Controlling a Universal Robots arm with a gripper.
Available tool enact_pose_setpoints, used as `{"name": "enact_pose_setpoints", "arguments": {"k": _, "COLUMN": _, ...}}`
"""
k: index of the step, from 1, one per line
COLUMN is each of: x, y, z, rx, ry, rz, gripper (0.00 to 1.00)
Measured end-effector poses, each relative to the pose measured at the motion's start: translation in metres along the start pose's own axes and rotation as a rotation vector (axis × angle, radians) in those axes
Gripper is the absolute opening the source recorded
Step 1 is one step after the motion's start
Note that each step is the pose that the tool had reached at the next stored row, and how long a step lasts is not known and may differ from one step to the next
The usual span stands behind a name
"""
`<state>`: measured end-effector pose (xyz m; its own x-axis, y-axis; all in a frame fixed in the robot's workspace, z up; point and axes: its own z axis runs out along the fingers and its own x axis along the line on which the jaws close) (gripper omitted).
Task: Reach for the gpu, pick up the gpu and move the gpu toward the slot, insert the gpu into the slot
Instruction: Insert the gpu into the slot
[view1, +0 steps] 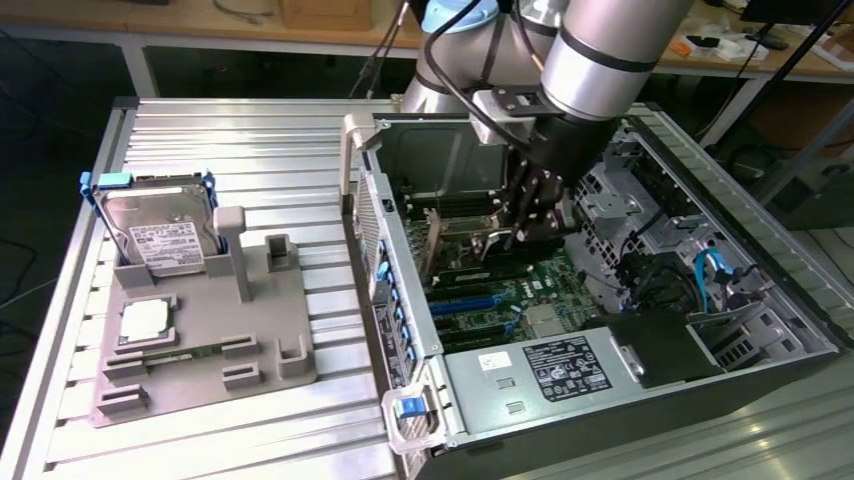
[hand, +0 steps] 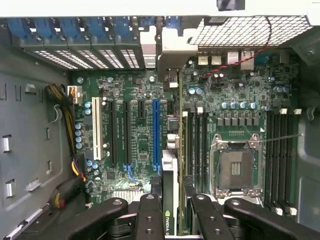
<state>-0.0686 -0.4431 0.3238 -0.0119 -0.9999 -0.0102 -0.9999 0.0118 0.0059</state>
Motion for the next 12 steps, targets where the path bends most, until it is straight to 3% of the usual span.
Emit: {"name": "enact_pose_setpoints", "arguments": {"k": 12, "x": 0.003, "y": 0.0096, "z": 0.0137, "rx": 0.0, "ry": 0.0, "rz": 0.0, "gripper": 0.27}}
